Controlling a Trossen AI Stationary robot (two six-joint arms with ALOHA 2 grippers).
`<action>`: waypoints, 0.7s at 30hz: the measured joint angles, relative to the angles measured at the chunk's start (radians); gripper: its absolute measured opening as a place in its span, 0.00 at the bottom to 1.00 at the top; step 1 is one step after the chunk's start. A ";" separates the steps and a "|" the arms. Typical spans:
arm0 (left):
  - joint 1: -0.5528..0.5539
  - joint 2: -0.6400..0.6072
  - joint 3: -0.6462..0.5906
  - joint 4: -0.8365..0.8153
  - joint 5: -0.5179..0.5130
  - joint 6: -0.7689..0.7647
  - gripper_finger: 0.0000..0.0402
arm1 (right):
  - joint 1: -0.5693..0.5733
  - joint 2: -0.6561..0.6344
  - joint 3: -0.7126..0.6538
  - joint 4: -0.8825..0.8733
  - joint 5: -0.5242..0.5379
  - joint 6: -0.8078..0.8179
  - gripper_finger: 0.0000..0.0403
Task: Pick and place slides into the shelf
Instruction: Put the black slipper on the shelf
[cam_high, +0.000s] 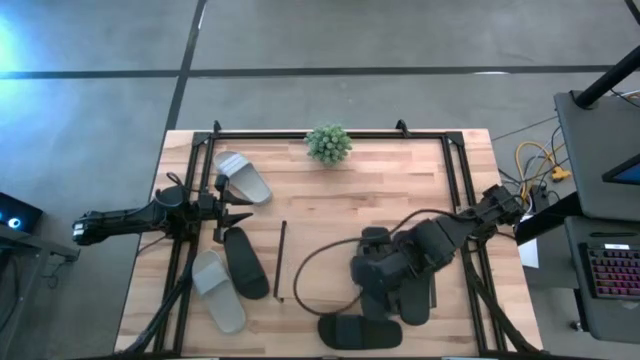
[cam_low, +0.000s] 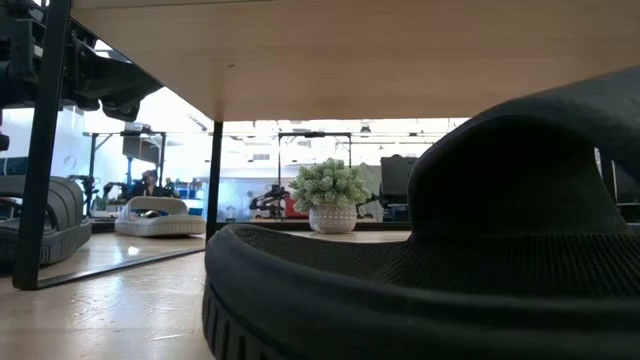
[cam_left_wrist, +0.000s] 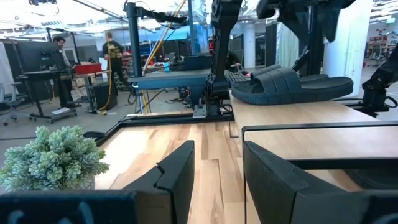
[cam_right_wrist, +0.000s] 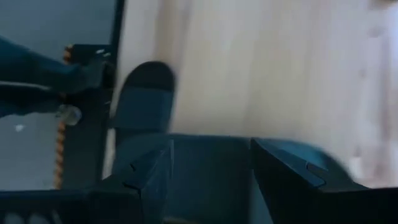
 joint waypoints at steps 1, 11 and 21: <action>0.000 0.000 0.000 0.000 0.000 0.000 0.31 | 0.009 0.000 0.000 0.000 -0.013 0.010 0.51; 0.000 -0.001 0.000 0.000 0.000 0.000 0.31 | 0.082 0.000 0.000 0.000 -0.043 0.107 0.51; 0.000 0.000 0.000 0.000 0.000 0.000 0.31 | 0.097 0.000 -0.003 0.001 -0.043 0.216 0.51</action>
